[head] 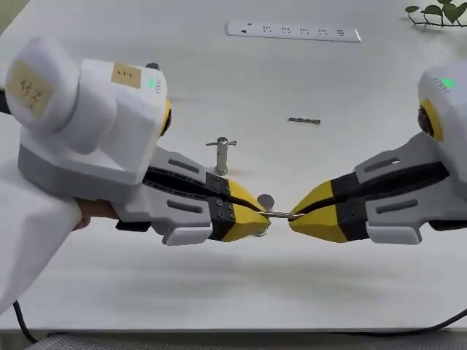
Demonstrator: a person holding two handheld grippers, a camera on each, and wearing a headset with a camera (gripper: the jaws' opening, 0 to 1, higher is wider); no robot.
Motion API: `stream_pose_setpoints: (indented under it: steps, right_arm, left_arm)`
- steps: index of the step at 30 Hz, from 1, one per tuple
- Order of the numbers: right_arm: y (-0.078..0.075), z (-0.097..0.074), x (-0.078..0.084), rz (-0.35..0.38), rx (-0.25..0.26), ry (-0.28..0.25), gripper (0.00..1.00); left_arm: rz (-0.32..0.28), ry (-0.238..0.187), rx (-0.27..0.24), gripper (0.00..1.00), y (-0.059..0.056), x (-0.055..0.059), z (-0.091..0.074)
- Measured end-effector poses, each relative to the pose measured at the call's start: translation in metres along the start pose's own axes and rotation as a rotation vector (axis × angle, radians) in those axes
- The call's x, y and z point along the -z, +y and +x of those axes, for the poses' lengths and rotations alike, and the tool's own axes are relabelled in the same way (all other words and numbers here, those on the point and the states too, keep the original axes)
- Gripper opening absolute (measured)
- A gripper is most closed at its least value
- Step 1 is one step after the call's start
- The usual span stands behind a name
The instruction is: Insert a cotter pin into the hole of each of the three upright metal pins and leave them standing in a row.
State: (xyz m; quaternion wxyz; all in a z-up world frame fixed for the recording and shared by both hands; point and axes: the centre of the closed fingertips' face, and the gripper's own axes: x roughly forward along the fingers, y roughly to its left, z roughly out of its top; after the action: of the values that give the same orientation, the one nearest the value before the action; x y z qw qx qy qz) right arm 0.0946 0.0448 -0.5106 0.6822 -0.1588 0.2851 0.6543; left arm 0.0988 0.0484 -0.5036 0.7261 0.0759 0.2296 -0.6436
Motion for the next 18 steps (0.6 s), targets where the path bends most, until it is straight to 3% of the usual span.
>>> stream_pose_setpoints:
  steps: [3,4,7,11,13,18]
  right_arm:
    - [-0.002,-0.002,-0.001,0.005,0.009,-0.003,0.0]
    - [-0.005,-0.002,-0.001,0.007,0.02,-0.001,0.0]
    - [-0.016,-0.006,0.007,0.014,0.051,0.024,0.0]
    - [-0.027,-0.01,0.02,0.018,0.09,0.068,0.0]
    - [-0.03,-0.01,0.026,0.014,0.109,0.094,0.0]
    - [-0.04,-0.01,0.043,-0.009,0.143,0.143,0.0]
  left_arm:
    - [0.062,-0.016,-0.037,0.01,0.009,-0.002,-0.002]
    - [0.082,-0.002,-0.063,0.02,0.015,0.0,-0.003]
    - [0.072,0.039,-0.117,0.13,0.028,0.01,-0.003]
    - [0.088,0.047,-0.159,0.23,0.04,0.013,-0.002]
    - [0.102,0.075,-0.197,0.27,0.049,0.018,0.0]
    - [0.108,0.114,-0.184,0.25,0.052,0.025,0.012]
